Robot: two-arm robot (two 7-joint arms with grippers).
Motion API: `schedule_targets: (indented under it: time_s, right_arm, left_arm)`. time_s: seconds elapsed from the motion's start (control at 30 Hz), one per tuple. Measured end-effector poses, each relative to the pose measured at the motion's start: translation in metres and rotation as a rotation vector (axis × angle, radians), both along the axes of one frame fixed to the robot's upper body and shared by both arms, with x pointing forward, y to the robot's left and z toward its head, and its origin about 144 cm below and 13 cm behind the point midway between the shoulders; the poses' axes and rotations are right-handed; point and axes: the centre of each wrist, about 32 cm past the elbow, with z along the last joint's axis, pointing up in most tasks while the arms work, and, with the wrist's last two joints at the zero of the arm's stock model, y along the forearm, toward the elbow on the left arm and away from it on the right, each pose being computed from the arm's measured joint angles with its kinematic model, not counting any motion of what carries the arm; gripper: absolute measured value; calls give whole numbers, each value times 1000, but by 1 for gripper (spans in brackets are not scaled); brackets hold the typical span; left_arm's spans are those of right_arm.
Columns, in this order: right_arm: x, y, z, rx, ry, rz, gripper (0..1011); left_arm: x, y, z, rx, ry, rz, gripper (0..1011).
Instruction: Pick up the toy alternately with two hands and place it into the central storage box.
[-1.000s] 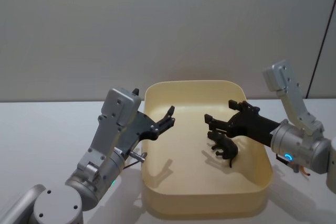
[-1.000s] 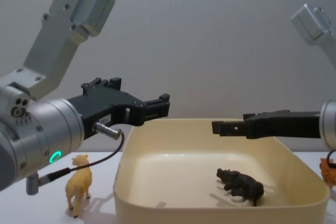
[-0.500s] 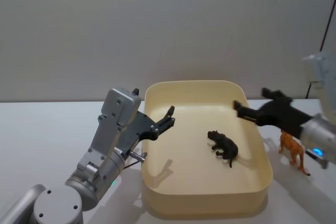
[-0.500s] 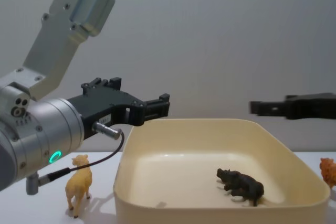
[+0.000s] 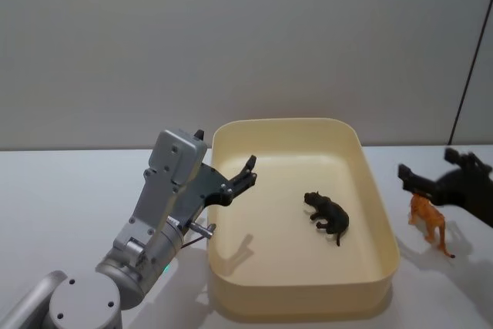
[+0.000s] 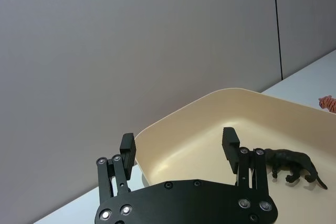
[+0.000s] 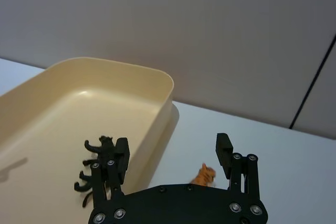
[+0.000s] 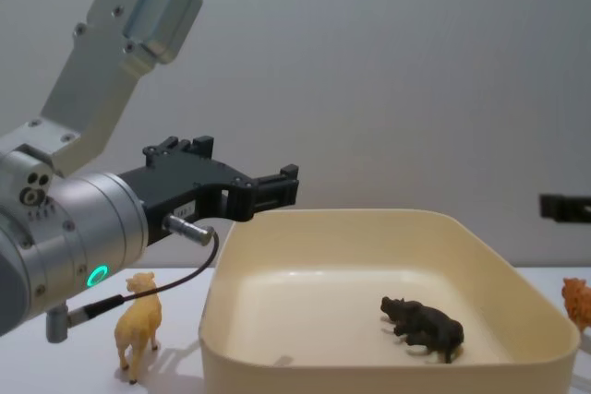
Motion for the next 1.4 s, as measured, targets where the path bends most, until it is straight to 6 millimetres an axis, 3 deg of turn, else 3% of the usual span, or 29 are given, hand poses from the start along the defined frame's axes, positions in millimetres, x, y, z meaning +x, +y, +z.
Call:
schedule_targets:
  time_s: [0.33,0.67,1.03,1.4]
  right_arm:
    - [-29,-15,-16,-30,84,-52,1001]
    - [-41,-24,-32,-58,139,-100,1001]
    - [-32,-21,-44,-71,160,-102,1001]
    - [-8,-8,-54,-72,163,-89,1001]
  left_arm:
    - [0,0,0,0,0,0,1001]
    - [0,0,0,0,0,0,1001]
    - [0,0,0,0,0,0,1001]
    - [0,0,0,0,0,0,1001]
